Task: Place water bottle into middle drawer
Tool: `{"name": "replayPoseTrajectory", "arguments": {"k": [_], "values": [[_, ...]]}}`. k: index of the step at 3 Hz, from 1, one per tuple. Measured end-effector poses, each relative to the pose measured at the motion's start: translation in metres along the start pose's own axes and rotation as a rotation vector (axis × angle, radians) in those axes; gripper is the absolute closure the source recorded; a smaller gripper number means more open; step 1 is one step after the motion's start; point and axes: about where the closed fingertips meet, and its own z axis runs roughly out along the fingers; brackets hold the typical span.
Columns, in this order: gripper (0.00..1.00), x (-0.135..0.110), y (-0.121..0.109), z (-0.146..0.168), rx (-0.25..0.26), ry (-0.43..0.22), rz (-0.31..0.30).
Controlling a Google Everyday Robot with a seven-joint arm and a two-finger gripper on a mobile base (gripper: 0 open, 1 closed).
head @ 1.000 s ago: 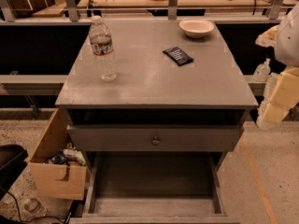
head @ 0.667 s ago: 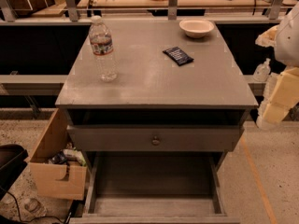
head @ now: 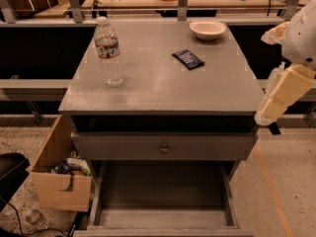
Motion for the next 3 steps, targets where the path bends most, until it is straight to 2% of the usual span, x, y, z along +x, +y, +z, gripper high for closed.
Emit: {"name": "replayPoseTrajectory", "arguments": {"k": [1,2,3], "values": [[0.0,-0.014,-0.031,0.026,0.026,-0.226,0.109],[0.0,-0.043,-0.06,0.049,0.054,-0.476,0.174],[0.0,-0.098,-0.091,0.047,0.091,-0.702,0.208]]}}
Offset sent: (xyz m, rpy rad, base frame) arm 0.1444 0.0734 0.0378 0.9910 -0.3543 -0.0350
